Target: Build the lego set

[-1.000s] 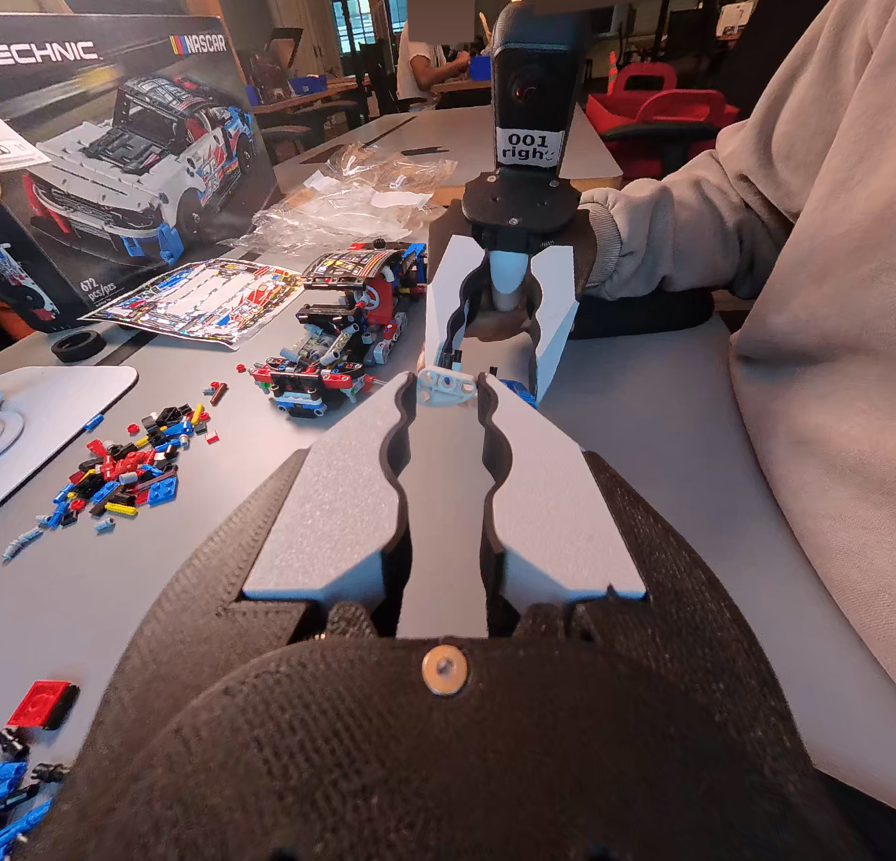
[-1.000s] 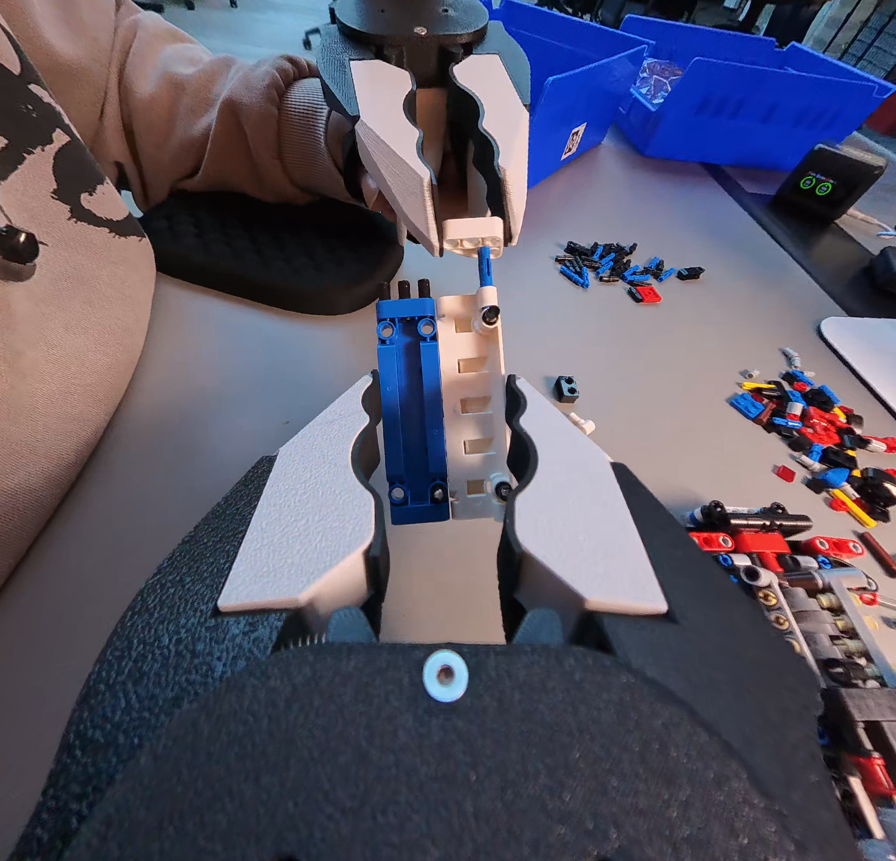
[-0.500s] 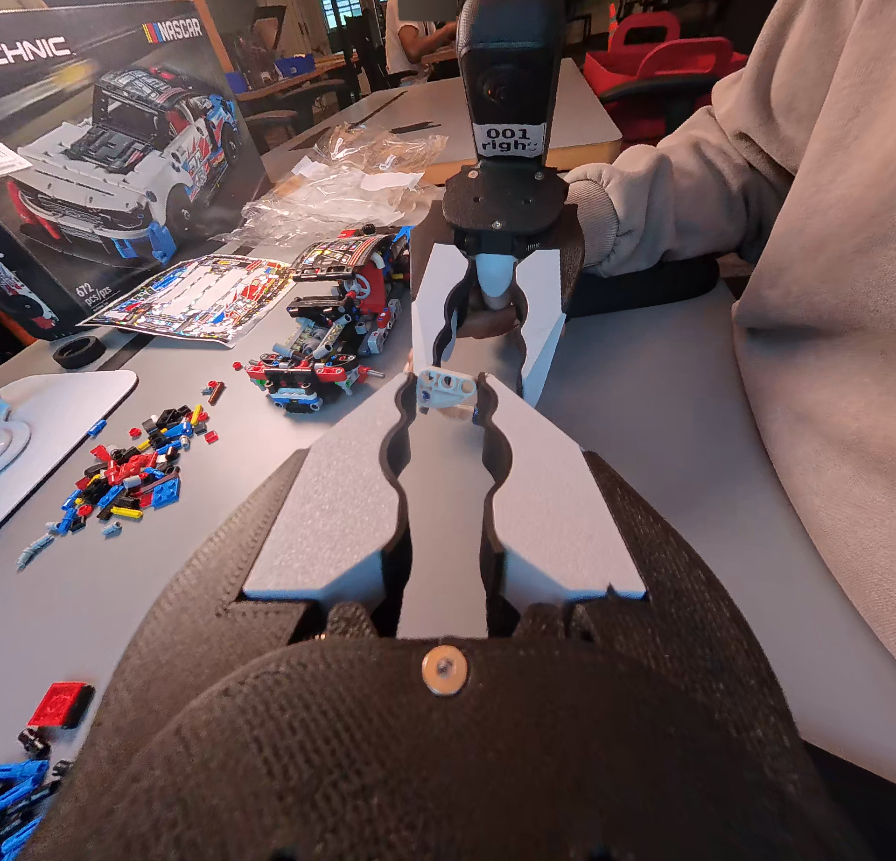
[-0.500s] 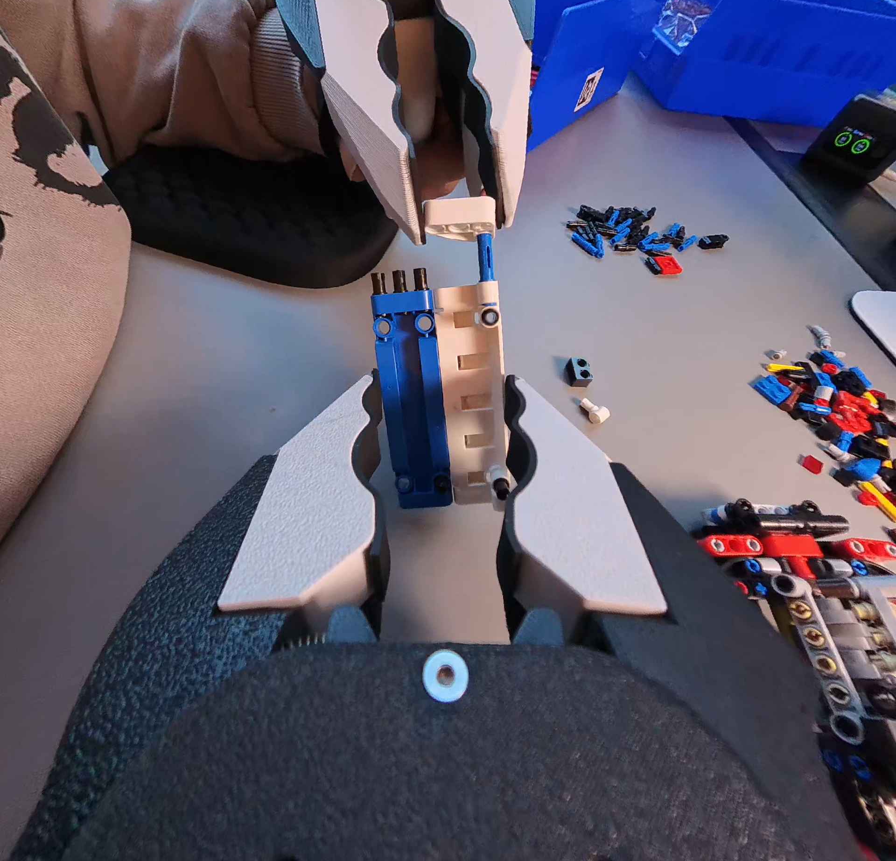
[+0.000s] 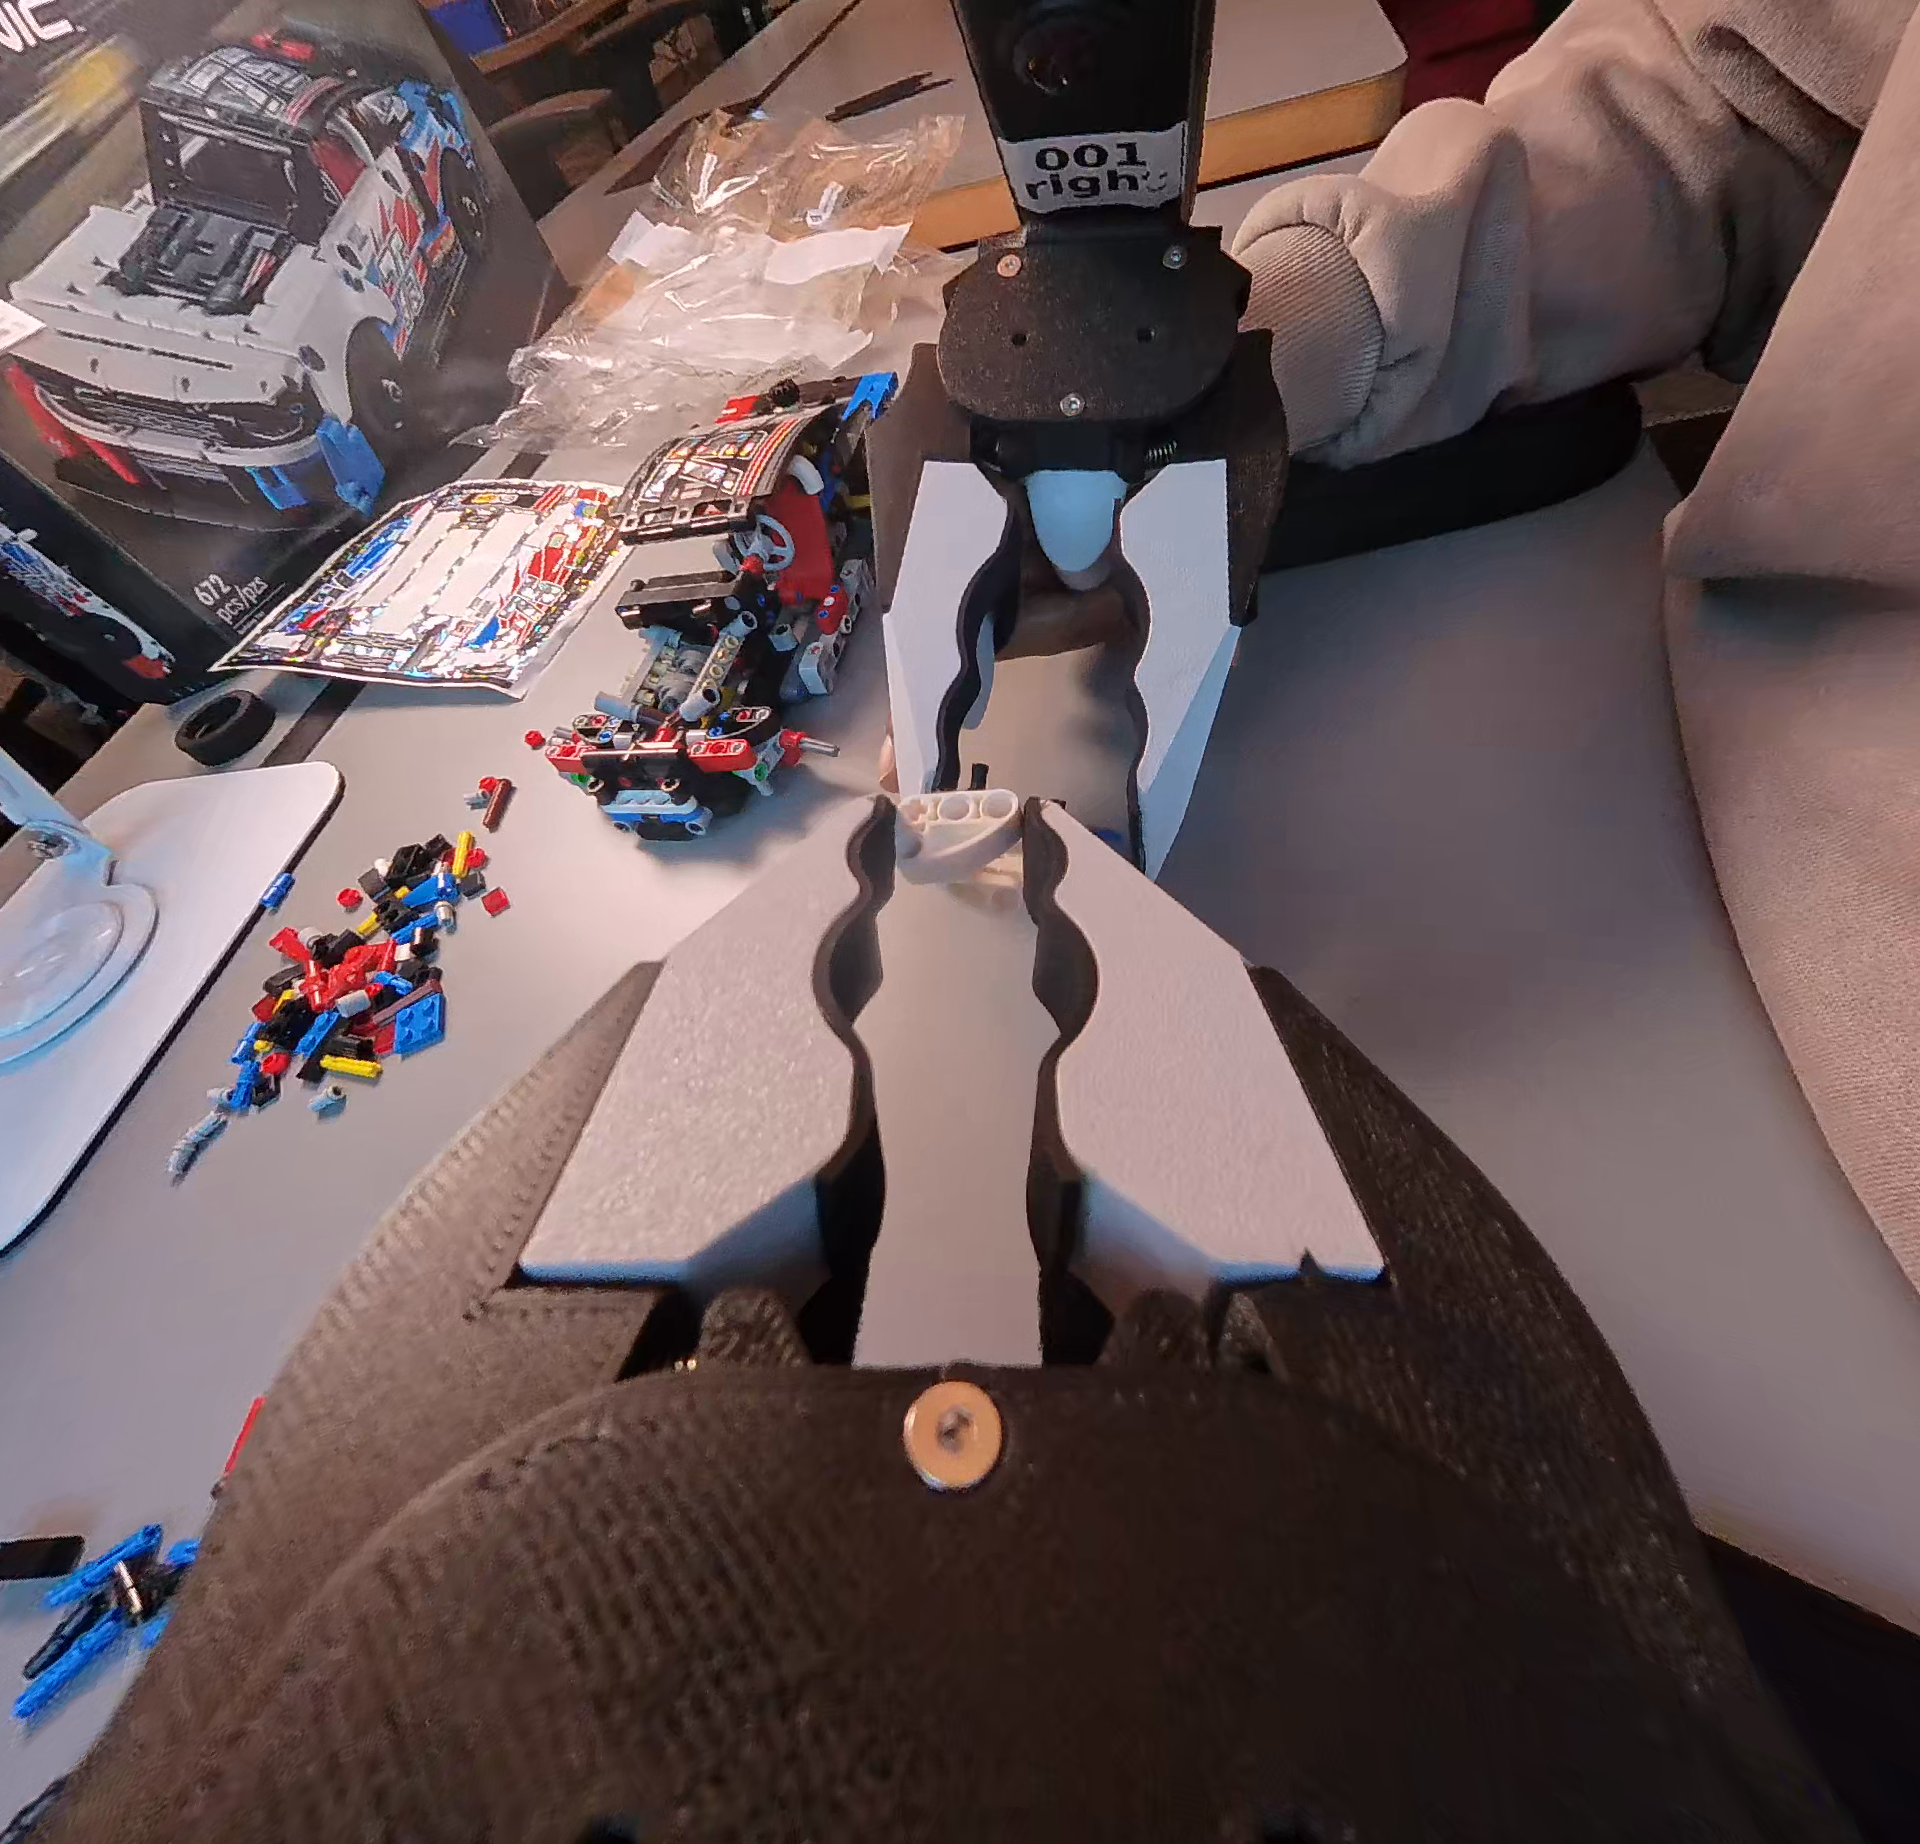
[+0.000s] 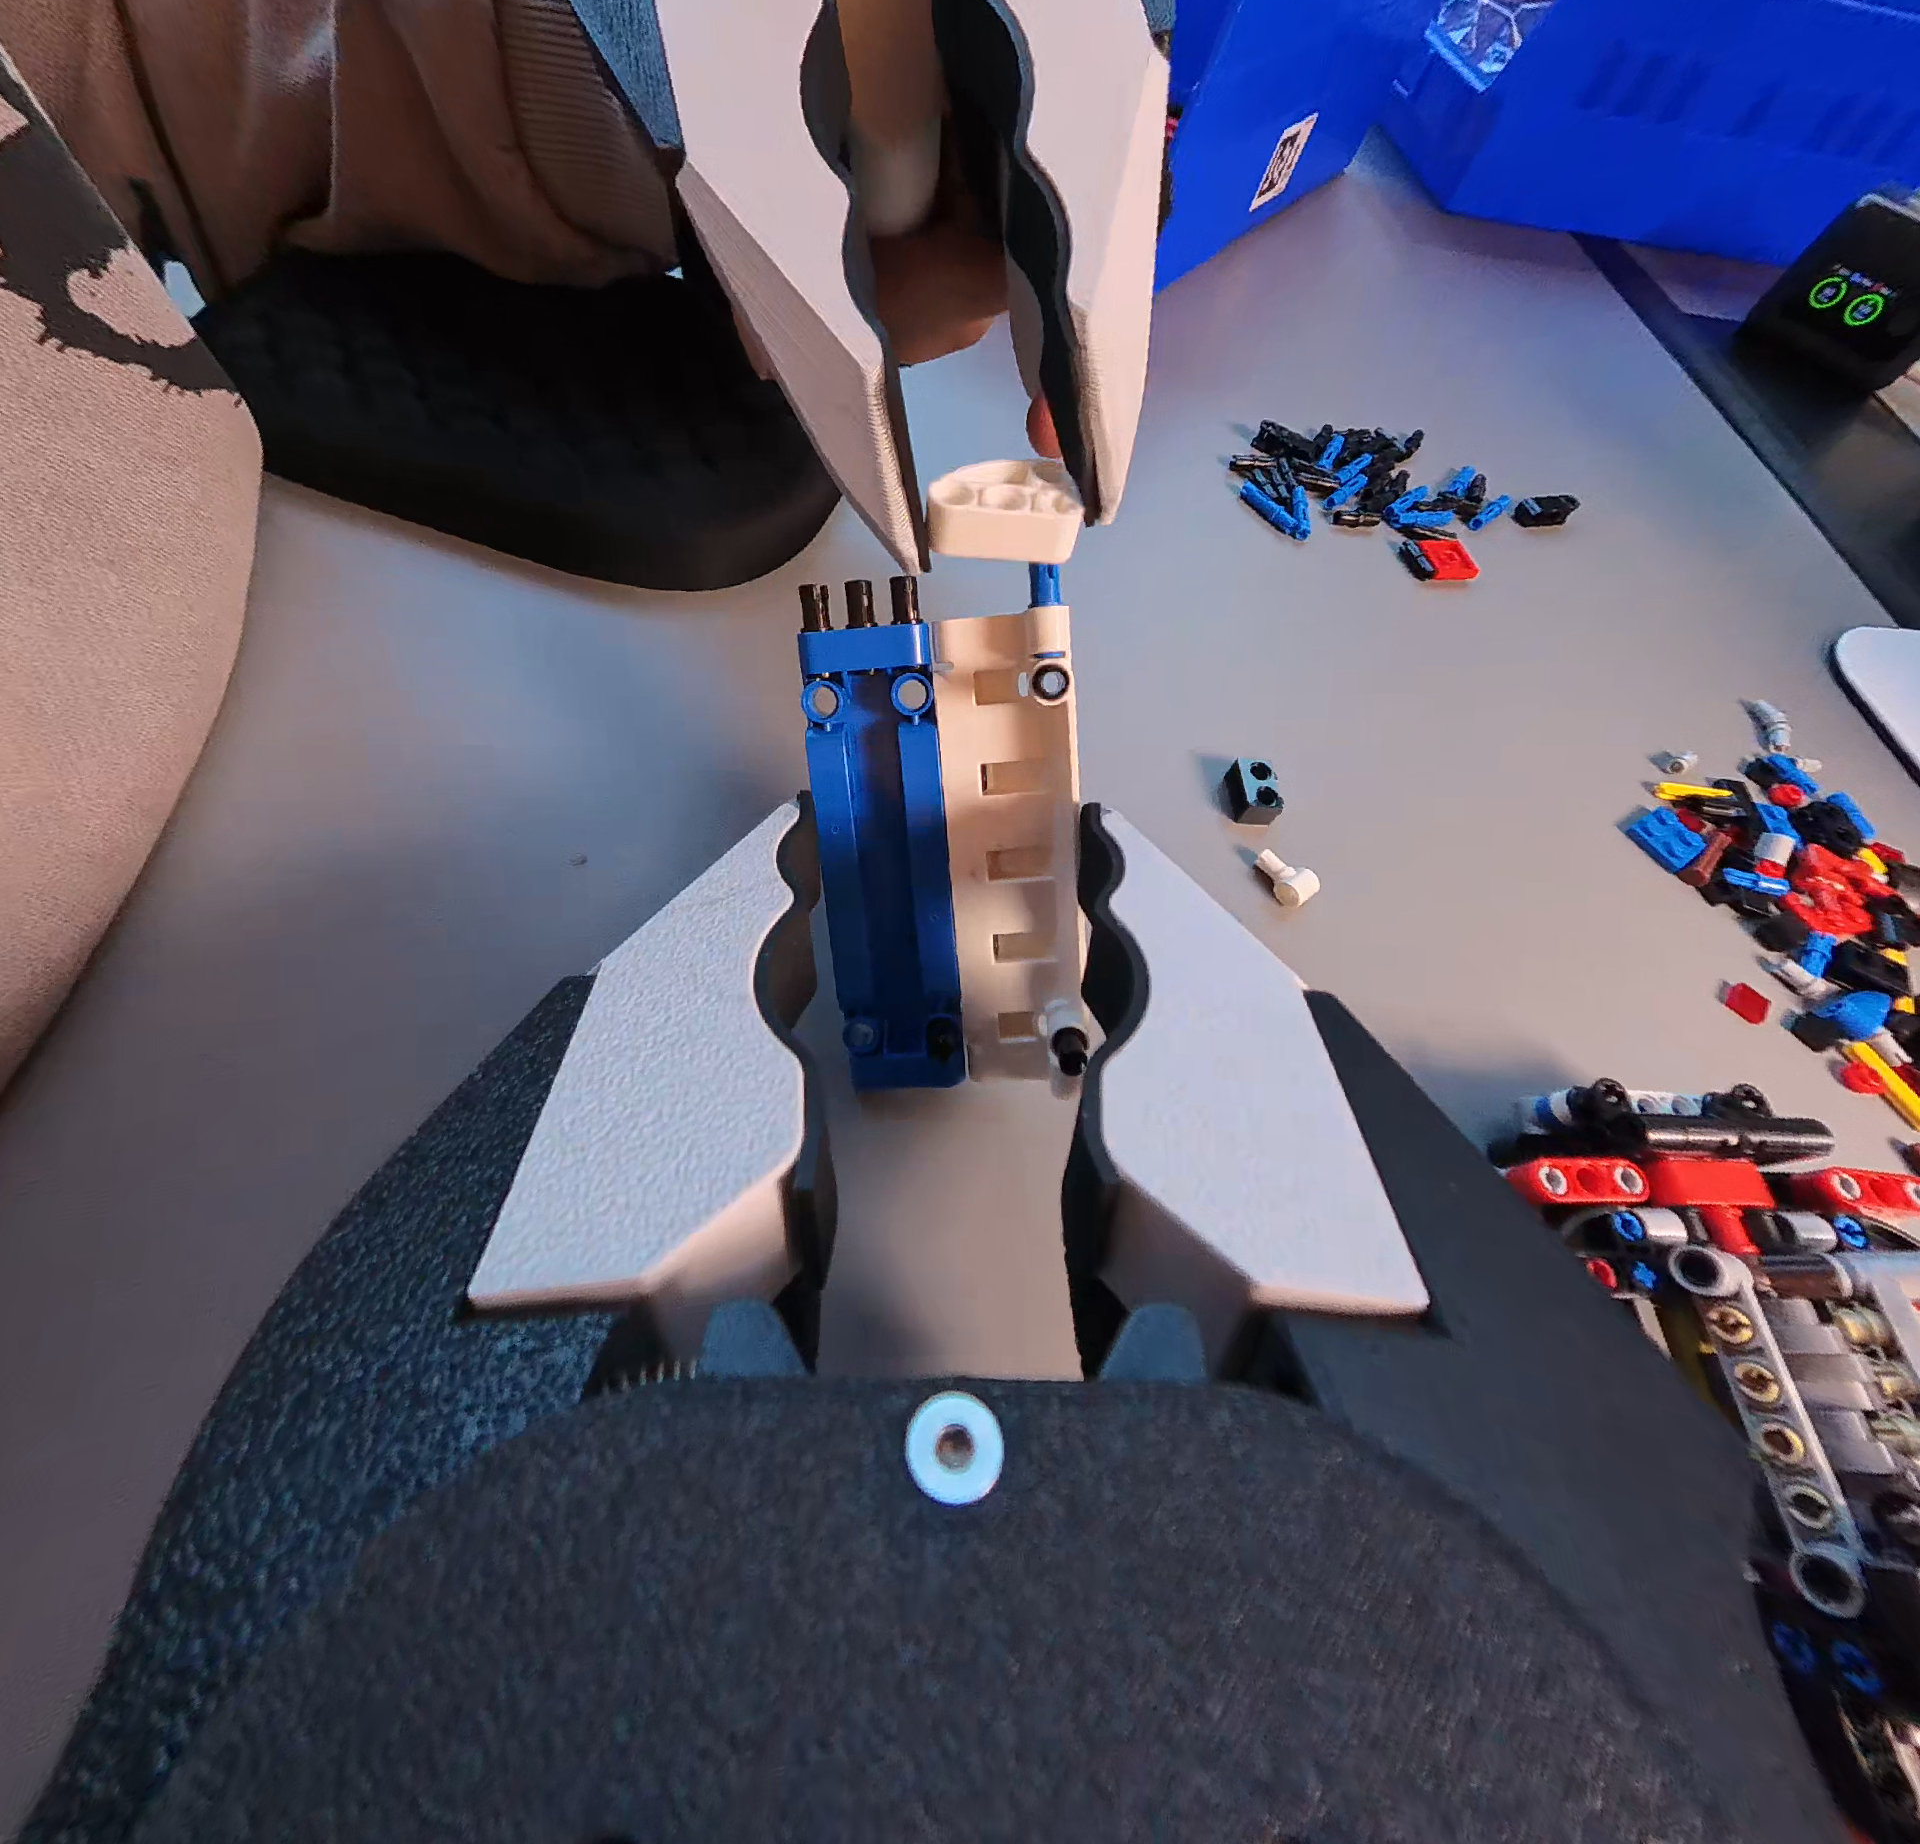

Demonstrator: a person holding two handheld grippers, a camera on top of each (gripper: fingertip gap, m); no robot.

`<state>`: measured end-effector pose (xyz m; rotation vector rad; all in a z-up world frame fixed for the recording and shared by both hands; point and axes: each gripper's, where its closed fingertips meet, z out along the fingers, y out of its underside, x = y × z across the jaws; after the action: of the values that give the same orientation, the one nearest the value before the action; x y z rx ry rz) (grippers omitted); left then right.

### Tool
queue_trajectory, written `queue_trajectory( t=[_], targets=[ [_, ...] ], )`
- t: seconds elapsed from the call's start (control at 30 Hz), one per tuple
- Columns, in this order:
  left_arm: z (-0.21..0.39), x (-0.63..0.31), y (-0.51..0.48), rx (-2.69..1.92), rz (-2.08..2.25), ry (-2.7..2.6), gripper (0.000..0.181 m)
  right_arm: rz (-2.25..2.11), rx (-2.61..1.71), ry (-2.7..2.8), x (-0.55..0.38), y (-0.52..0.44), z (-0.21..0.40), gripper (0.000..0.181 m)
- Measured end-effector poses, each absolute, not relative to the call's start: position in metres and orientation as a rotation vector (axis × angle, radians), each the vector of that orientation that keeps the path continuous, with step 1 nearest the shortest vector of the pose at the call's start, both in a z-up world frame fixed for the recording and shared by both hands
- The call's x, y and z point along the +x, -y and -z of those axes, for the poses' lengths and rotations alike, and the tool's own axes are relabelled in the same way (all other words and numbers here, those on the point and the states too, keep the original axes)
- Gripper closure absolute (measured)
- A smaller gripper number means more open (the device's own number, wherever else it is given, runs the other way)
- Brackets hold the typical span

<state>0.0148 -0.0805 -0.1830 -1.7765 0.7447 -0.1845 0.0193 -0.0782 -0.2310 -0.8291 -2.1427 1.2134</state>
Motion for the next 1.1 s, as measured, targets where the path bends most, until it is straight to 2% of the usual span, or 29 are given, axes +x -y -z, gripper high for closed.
queue_trajectory(
  t=[0.6, 0.83, 1.1],
  targets=[
    [0.103, 0.025, 0.100, -1.309, 0.447, -0.569, 0.159, -1.670, -0.659, 1.789, 0.028, 0.099, 0.157, 0.133],
    [0.098, 0.042, 0.103, -1.275, 0.428, -0.647, 0.158, -1.666, -0.605, 1.795, 0.032, 0.108, 0.158, 0.133],
    [0.112, 0.044, 0.096, -1.398, 0.186, -0.774, 0.159, -1.587, -0.617, 1.828, 0.031, 0.103, 0.168, 0.134]
  ],
)
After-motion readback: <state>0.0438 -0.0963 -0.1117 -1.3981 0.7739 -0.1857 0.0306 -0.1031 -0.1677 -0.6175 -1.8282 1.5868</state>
